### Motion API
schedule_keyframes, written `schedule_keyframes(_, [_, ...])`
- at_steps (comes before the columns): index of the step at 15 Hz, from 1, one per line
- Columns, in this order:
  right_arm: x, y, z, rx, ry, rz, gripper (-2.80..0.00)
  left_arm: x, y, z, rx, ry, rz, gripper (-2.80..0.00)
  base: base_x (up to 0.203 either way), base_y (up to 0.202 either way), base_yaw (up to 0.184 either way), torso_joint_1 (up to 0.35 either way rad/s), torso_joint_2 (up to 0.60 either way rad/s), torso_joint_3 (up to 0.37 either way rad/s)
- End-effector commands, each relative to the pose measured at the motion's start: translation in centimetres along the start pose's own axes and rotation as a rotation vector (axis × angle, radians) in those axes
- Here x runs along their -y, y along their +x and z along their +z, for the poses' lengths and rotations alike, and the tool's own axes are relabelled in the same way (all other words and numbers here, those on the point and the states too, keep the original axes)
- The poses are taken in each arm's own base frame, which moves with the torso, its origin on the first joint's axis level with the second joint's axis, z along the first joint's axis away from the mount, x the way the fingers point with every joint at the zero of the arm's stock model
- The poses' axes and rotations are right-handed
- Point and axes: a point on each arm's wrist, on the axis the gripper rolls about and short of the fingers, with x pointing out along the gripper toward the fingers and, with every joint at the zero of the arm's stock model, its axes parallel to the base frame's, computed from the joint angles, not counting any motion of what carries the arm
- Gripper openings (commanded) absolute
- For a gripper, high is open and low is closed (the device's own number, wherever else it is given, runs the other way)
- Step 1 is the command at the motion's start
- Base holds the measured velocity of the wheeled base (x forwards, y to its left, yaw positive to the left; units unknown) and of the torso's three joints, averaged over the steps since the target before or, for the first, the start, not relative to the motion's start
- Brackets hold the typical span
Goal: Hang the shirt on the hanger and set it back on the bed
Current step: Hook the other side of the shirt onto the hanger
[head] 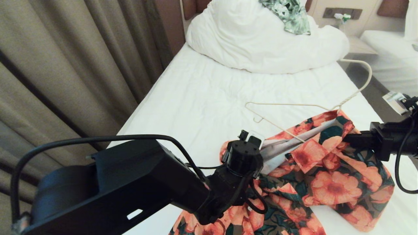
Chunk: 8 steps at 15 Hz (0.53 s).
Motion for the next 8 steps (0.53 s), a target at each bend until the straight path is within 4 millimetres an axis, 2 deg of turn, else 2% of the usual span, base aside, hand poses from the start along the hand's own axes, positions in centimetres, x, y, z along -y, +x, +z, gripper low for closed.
schedule_keyframes(1, [-0.6, -0.2, 0.1, 0.014, -0.006, 0.034, -2.8, -1.3, 0.1, 0.3, -0.005, -0.02, 0.021, -2.8, 0.0, 0.0, 0.0, 0.0, 0.0, 0.0])
schedule_keyframes(3, [-0.8, -0.1, 0.1, 0.022, -0.003, 0.063, -2.8, -2.6, 0.5, -0.2, -0.055, -0.038, 0.032, -2.8, 0.0, 0.0, 0.0, 0.0, 0.0, 0.0])
schedule_keyframes(8, [-1.0, -0.1, 0.0, 0.038, 0.002, 0.113, -2.8, -6.5, 0.4, 1.1, -0.118, -0.121, 0.026, -2.8, 0.0, 0.0, 0.0, 0.0, 0.0, 0.0])
